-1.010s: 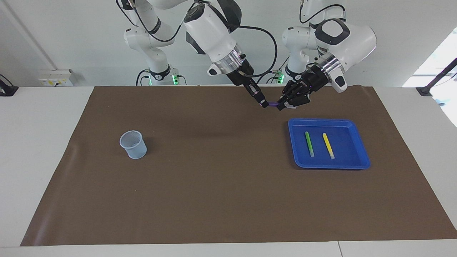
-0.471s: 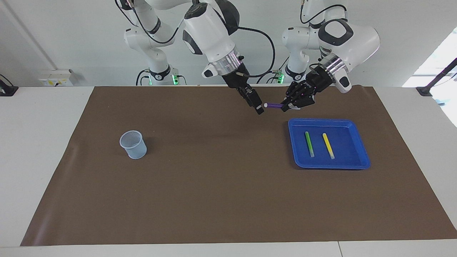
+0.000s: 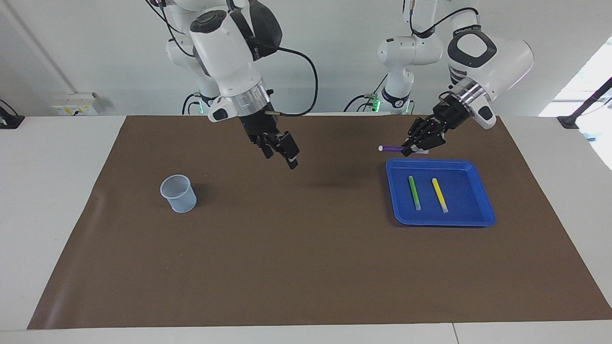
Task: Right arm passes pens to left for tray arrangement
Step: 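Close the left gripper on the purple pen and open the right gripper, then lower the purple pen into the tray while the right gripper withdraws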
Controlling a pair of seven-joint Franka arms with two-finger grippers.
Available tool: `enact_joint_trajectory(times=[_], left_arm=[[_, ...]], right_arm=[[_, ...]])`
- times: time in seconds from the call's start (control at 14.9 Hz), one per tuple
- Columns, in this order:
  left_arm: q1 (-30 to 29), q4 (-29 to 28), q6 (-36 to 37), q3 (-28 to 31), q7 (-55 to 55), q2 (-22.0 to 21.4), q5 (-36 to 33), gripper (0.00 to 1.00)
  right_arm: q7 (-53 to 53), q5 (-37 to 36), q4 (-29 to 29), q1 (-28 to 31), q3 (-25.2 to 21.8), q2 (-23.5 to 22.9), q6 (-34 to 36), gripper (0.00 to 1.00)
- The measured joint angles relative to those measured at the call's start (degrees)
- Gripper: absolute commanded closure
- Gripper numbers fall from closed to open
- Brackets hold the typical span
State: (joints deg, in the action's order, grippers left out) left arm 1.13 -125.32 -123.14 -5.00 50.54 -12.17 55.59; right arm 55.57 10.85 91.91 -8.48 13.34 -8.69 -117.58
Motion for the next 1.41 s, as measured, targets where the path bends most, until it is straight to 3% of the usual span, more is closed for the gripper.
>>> enact_joint_trajectory(times=[0.2, 0.47, 0.81, 1.01, 1.21, 1.41], left_arm=[[-2.71, 4.22, 7.06, 0.02, -8.12, 4.61, -9.02, 1.0], [-8.17, 11.55, 16.37, 0.11, -24.31, 12.25, -25.22, 1.0], [-9.49, 21.98, 20.83, 0.01, -39.9, 23.2, -49.76, 1.0], [-9.39, 24.98, 21.32, -0.26, -45.37, 29.09, -60.78, 1.0], [-8.97, 26.71, 21.37, -0.44, -46.11, 34.22, -65.28, 1.0], [-8.68, 27.16, 21.38, -0.68, -46.11, 36.55, -65.68, 1.0]], right_arm=[[-16.72, -0.06, 2.6, 3.08, -3.54, 1.74, 1.57, 0.0], [-31.21, -3.31, 6.7, 8.05, -4.42, 3.68, 1.75, 0.0], [-38.36, -9.29, 7.02, 9.6, -6.56, 4.77, 4.12, 0.0], [-39.89, -11.21, 5.1, 9.57, -7.34, 6.24, 9.01, 0.0], [-41.83, -12.23, 0.96, 9.5, -8.75, 7.46, 15.74, 0.0], [-44.25, -12.23, -1.53, 9.26, -10.66, 8.81, 21.96, 0.0]])
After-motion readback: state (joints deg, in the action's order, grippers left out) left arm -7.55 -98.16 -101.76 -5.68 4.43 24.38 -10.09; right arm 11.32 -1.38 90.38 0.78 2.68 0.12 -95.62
